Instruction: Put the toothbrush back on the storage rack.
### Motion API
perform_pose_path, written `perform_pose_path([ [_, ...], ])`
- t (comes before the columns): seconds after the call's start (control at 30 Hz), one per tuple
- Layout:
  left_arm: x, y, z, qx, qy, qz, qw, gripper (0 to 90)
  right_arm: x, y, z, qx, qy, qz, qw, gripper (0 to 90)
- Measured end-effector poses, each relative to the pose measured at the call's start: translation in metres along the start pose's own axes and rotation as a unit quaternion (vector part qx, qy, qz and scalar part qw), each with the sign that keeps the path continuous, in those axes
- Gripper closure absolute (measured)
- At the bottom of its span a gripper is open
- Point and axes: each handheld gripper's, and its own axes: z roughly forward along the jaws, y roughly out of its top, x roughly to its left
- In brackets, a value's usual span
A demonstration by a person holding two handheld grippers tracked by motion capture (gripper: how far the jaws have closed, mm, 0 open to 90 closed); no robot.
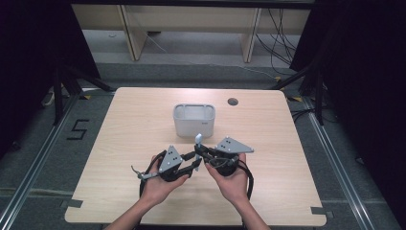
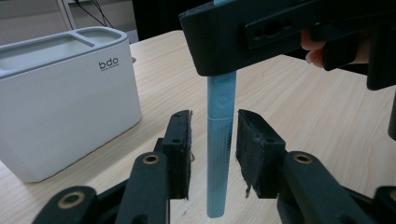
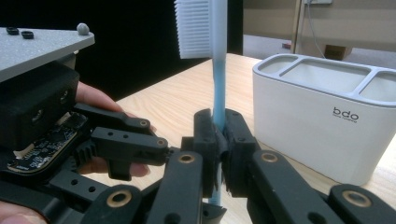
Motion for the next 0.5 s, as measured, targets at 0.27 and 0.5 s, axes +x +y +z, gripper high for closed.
perform_pose_path([
  [0.27, 0.0009, -0.0002, 0.0003, -0.003, 0.010, 0.002, 0.9999, 71.6, 0.0022, -0.0003, 0.0020, -0.003, 0.001, 0.004, 1.0000, 85.8],
  [0.5, 0.0004, 0.0000, -0.0001, -0.009, 0.008, 0.003, 0.9999, 77.7, 0.0033, 0.0006, 0.0034, -0.007, 0.000, 0.007, 0.9999, 85.8],
])
